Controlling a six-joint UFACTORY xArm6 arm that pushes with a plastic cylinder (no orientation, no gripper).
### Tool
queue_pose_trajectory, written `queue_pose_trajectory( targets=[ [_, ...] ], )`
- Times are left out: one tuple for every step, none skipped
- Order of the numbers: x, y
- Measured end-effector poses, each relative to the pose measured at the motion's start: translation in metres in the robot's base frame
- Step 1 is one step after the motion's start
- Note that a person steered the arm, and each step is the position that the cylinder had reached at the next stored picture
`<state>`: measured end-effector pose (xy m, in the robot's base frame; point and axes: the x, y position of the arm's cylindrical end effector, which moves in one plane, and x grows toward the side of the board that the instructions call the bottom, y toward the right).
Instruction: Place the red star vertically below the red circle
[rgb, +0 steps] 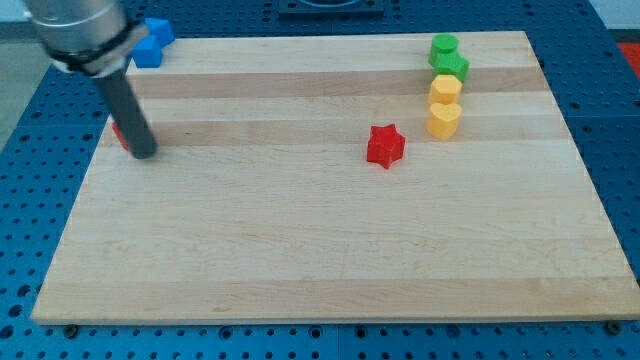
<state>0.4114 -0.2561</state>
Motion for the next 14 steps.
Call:
queue_pose_trajectory(
  targets=[
    [-0.037,-0.006],
    [-0.076,-0.008],
    [-0.056,-0.004],
    [-0.054,-0.048],
    [-0.054,-0.048],
    [-0.071,-0.049],
    [-0.095,-0.044],
    [-0.106,-0.036],
    [-0.076,0.044],
    [-0.042,0.158],
    [-0.029,0.269],
    [-0.030,0.348],
    [-0.005,0.366],
    [0.016,0.340]
  ],
)
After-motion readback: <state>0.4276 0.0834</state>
